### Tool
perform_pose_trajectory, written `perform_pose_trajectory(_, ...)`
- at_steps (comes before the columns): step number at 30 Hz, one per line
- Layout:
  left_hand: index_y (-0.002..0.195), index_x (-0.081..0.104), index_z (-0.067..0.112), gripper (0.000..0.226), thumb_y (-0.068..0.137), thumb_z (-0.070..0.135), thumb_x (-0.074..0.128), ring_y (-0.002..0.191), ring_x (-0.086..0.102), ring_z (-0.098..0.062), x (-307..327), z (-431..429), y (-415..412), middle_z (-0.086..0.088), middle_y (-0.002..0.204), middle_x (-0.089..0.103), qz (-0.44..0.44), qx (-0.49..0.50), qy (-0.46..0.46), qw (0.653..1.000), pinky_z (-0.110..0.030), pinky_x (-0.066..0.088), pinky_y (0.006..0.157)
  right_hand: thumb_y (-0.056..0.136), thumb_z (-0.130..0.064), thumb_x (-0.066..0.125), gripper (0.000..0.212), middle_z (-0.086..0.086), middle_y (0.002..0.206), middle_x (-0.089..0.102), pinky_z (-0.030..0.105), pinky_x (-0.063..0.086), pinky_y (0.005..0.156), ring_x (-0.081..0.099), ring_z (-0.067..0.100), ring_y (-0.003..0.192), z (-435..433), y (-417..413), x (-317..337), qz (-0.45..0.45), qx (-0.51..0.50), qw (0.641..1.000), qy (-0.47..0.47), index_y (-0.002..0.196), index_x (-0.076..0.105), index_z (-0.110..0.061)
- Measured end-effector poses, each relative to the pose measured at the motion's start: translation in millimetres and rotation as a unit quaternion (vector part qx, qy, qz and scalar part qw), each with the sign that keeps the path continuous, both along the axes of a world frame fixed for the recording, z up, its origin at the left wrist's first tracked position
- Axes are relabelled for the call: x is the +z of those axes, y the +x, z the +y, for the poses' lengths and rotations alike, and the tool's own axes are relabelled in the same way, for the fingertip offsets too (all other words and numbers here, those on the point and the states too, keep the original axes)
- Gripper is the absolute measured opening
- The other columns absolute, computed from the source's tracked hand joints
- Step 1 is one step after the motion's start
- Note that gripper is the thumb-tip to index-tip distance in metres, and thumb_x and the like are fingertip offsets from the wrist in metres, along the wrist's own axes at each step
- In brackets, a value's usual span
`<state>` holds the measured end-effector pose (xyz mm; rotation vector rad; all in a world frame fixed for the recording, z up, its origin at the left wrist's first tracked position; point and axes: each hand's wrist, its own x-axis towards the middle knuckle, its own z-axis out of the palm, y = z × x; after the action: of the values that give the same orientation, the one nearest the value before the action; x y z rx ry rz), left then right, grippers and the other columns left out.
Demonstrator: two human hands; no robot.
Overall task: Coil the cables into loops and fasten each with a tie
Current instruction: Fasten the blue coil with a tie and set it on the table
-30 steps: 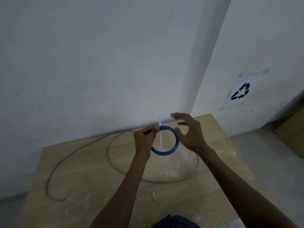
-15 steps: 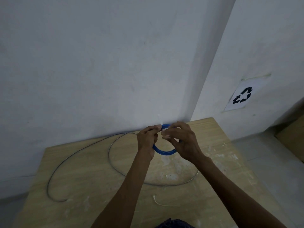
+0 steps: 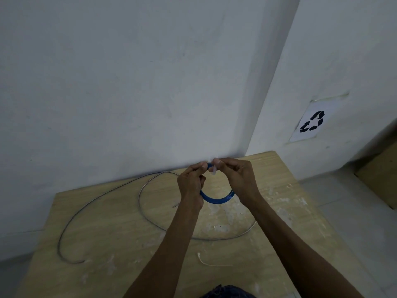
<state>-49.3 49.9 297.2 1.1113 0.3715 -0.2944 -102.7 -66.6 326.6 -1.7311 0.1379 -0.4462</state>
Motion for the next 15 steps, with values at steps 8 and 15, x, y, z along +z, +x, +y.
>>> perform_pose_trajectory(8,0.110,0.080,0.014,0.022,0.093,0.003,0.070,0.066,0.067,-0.002,9,-2,1,0.005,0.091,0.080,-0.101,-0.007,0.047,0.994,-0.015,0.047,0.055,0.089,-0.033,0.076,0.017,-0.006,0.125,0.065,0.018,0.041,0.093,0.058,0.011,0.113,10,7,1,0.108,-0.095,0.988,-0.063,0.085,0.081,-0.018)
perform_pose_trajectory(15,0.114,0.079,0.014,0.023,0.094,0.006,0.070,0.095,0.074,-0.005,17,1,6,0.008,0.103,0.080,-0.188,-0.037,0.091,0.977,-0.019,0.056,0.072,0.101,-0.029,0.062,0.032,-0.006,0.127,0.061,0.031,0.036,0.101,0.056,0.011,0.117,4,10,15,0.146,-0.008,0.989,-0.011,0.076,0.078,-0.017)
